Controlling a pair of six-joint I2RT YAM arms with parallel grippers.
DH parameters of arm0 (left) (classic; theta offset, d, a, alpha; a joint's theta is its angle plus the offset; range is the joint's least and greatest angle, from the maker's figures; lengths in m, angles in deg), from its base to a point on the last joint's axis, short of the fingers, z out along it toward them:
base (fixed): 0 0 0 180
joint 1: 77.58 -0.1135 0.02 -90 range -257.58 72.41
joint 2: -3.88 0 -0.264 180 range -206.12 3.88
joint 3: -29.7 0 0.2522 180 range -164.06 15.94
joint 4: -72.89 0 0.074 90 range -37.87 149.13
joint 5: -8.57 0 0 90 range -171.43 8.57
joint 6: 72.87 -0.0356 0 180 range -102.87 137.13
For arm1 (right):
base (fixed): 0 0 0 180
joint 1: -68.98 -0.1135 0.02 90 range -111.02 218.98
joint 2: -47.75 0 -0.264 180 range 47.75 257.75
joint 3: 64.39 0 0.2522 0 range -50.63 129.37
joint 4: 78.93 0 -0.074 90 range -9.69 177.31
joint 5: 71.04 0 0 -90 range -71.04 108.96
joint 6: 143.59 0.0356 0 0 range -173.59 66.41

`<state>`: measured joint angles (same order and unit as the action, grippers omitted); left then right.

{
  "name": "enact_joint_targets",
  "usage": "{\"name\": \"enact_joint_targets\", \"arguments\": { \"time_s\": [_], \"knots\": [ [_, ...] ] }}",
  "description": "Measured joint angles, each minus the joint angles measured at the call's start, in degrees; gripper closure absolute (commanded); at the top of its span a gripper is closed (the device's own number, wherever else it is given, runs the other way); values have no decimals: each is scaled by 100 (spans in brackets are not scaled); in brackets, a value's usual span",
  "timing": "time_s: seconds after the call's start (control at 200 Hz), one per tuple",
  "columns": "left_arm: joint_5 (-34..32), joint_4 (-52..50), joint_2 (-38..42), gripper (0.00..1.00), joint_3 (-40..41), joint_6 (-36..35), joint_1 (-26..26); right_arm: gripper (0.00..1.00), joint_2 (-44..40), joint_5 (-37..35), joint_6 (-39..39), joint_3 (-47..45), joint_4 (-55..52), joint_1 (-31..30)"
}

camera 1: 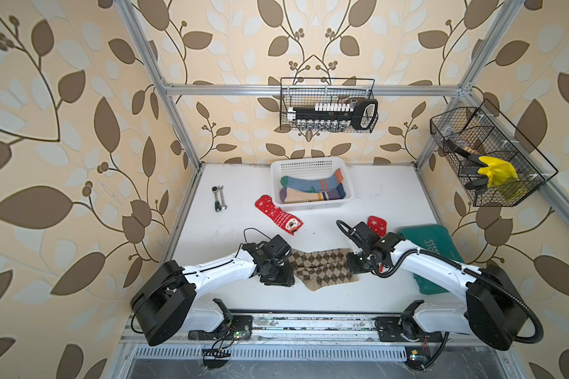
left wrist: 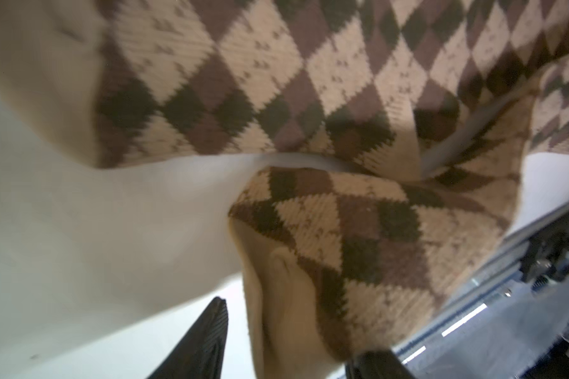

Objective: Place the socks together as a pair
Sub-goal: Flatten out the sock at the center of the board.

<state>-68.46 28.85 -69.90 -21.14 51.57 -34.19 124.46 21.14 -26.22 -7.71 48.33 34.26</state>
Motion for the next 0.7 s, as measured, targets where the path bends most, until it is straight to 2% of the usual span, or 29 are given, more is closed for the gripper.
{"name": "enact_joint_targets", "arguments": {
  "time_s": [0.195, 0.34, 0.53, 0.625, 0.7],
  "knots": [
    [-907, -334, 503, 40, -4, 2, -2, 70, 214, -192, -46, 31, 186, 35],
    [-1047, -234, 511, 40, 13, 0, -37, 64, 138, -109, 68, -160, 511, 39],
    [-1047, 96, 68, 40, 87, -2, -37, 57, -70, 55, 289, -737, 756, 39],
    [-1082, 240, -35, 40, 81, -11, -37, 57, -179, 120, 378, -855, 892, 39],
    [-1211, 247, -76, 40, 9, -46, -37, 69, -195, 153, 459, -905, 986, 39]
  ]
}}
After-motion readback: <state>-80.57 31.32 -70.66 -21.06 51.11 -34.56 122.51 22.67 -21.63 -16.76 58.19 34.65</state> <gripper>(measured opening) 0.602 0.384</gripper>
